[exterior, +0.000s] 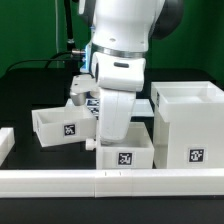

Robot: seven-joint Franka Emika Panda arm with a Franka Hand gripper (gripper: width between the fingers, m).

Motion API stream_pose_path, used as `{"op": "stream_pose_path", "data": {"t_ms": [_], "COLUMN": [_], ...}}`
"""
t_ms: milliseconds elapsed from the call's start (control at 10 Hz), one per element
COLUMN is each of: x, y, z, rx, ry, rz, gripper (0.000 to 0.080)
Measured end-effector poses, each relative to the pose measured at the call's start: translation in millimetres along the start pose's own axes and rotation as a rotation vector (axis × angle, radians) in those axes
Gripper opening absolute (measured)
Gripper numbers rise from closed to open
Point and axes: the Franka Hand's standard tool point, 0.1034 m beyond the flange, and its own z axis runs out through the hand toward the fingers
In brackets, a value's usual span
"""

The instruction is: Assemble drawer

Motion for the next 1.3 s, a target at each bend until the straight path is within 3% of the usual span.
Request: {"op": "stream_pose_path", "data": {"t_ms": [300, 700, 900, 1100, 1300], "x": [-25.8, -10.2, -11.9, -13.4, -4.9], "y": [-2.8, 3.7, 3.1, 1.4, 2.7], "z": [2.8, -2.5, -1.1, 2.8, 2.8], "rx": [0.019, 0.016, 0.012, -0.062, -0.081], "ry": [0.058, 0.089, 0.090, 0.097, 0.098], "rz": [-0.028, -0.035, -0.031, -0.024, -0.036], "gripper": [0.0038, 0.0038, 0.0038, 0.0038, 0.0038]}}
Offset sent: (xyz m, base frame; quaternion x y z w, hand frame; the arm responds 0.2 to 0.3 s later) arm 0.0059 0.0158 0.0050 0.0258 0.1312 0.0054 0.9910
